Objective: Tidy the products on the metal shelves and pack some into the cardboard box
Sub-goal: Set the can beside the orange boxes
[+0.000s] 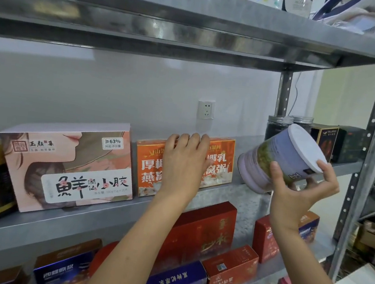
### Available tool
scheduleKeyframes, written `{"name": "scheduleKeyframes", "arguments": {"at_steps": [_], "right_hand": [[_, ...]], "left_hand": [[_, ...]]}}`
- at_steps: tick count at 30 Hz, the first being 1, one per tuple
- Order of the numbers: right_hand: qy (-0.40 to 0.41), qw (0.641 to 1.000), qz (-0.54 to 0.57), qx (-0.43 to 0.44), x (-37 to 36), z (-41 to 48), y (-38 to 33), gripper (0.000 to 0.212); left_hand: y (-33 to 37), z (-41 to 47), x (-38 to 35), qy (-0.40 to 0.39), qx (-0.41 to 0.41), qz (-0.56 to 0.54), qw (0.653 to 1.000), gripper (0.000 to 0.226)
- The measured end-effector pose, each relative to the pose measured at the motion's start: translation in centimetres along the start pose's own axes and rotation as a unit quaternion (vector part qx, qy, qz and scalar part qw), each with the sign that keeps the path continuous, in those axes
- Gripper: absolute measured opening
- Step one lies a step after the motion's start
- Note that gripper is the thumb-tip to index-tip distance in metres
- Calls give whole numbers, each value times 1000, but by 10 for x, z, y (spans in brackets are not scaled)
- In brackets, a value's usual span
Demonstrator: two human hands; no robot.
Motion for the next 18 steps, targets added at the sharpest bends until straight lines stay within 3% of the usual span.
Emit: {"name": "scheduleKeyframes", "arguments": {"at_steps": [4, 8, 10, 12, 13, 15, 18], "right_hand": [[-34, 999, -3, -14, 10, -2, -18, 65], [-135, 989, -11, -62, 20, 1, -31, 62], [-186, 979, -5, -83, 22, 0, -38, 64], [-222, 969, 18, -110, 22, -4, -44, 65], [-239, 962, 40, -124, 21, -5, -46, 64], [-272, 945, 90, -159, 19, -11, -51, 66], [-302, 920, 124, -218, 13, -24, -55, 68]], "left_hand": [[2, 0, 2, -35, -4, -35, 999, 54], [0, 3, 8, -97, -10, -81, 992, 66], [6, -1, 20, -26, -21, -161, 986, 63], [16, -12, 35, 76, -6, -293, 953, 55], [22, -18, 40, 85, 20, -378, 922, 52], [38, -30, 39, 18, 97, -554, 827, 53], [65, -52, 29, -74, 227, -751, 616, 76]]}}
Point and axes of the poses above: each hand's wrist, its own z-axis towards the middle knuckle, its own x-axis out of the back of the hand, y = z × x, the point moved 4 cm from there along z, towards the middle knuckle, and after that the axes turned 11 degrees about -x, right-handed, at the moved point
